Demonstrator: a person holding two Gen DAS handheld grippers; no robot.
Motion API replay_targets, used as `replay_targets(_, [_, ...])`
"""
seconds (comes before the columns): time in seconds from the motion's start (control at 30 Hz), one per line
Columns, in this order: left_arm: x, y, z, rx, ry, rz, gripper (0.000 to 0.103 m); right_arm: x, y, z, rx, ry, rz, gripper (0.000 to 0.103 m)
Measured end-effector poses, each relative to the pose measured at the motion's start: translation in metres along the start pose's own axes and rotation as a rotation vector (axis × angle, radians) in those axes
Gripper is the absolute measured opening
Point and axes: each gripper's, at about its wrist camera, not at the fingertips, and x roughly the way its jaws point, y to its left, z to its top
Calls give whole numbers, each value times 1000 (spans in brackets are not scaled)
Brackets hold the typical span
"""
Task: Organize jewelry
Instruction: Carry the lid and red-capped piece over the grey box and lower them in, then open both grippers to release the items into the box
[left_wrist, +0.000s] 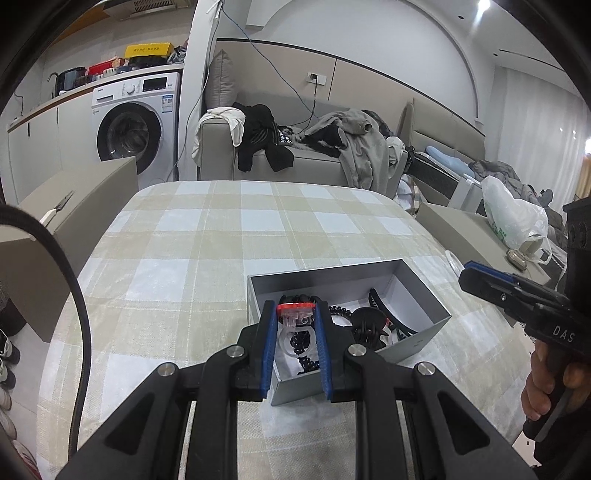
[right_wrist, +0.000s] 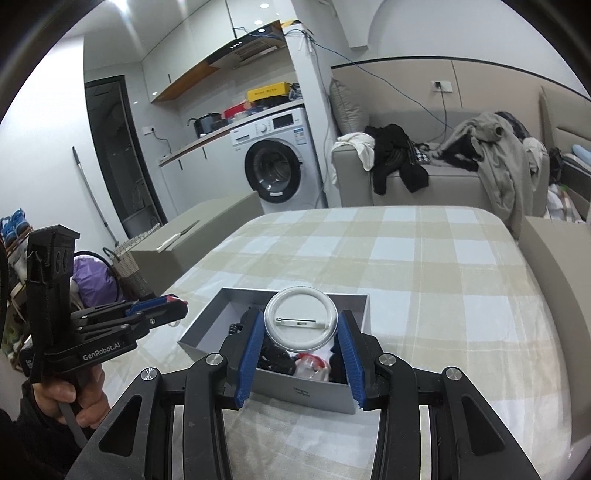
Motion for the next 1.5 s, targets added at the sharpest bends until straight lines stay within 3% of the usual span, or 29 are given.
replay_targets(0.87, [23,-9,13,14,29,-50,15,6,-4,1,7,-3,-36,50])
replay_targets(1.17, [27,-13,11,24,55,-39,19,11,-5,-2,7,17,-38,60])
replay_targets(1.23, [27,-12,10,21,65,-41,28,12,-5,-2,8,20,-38,62])
replay_targets(1.3, [26,-11,9,11,73,-23,55,12,-5,-3,6,24,-43,63])
replay_targets(1.5, [20,-7,3,-2,79,-38,67,11,-7,-6,6,31,-59,71])
